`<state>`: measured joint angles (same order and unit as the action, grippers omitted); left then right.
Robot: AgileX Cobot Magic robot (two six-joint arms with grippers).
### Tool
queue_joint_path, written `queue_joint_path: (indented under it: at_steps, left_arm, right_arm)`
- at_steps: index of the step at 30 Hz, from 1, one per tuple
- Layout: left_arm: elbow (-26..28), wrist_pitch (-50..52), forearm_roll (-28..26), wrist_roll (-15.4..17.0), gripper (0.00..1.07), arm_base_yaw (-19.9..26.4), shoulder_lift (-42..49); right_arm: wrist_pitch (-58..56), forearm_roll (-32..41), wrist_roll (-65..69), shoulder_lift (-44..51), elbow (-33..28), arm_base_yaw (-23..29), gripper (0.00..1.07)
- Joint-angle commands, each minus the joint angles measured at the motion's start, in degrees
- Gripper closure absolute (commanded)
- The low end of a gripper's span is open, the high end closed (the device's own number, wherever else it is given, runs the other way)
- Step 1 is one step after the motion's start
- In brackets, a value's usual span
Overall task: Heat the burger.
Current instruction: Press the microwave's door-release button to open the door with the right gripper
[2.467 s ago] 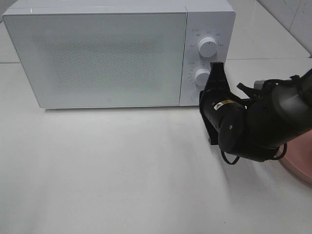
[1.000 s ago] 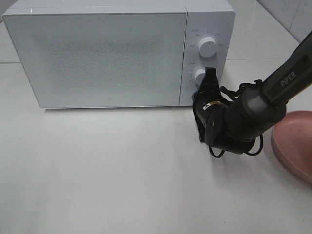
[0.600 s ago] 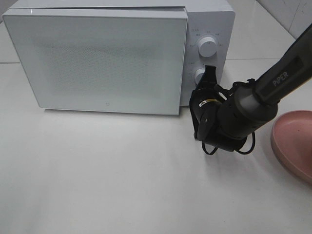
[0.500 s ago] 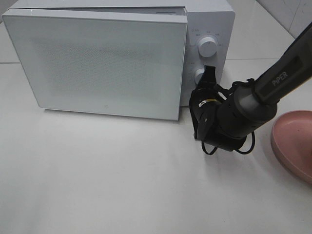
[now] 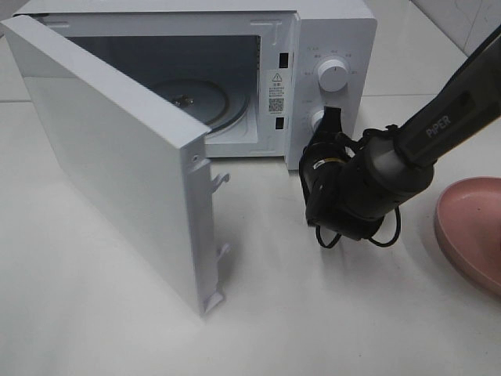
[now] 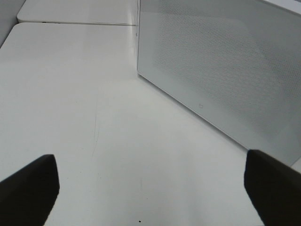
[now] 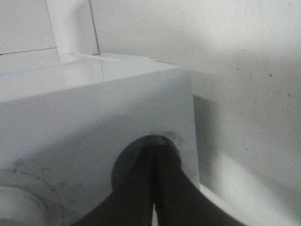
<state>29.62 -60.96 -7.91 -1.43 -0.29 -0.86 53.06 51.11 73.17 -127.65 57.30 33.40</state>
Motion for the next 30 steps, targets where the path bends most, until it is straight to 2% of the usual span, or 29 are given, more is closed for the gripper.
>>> queue_joint_path:
  at_steps: [1,12,22,30]
  left_arm:
    - [-0.1,-0.2,-0.2,-0.1,0.08,0.3,0.2]
    - [-0.1,-0.2,-0.2,-0.1,0.08,0.3,0.2]
    - [-0.1,-0.2,-0.2,-0.1,0.08,0.3,0.2]
    - [-0.1,-0.2,-0.2,-0.1,0.08,0.3,0.2]
  right_arm:
    - [13.1,-9.5,-0.3,1.6,6.5,-3.2,1.07]
    - [4.2,-8.1,-2.2,5.4,2.8,-2.5,1.07]
    - [-7.8,-8.0,-10.7,8.9,-3.6,-1.9,1.07]
    - [-11.9,-7.6,-14.1,11.0,-6.7,-1.9,1.07]
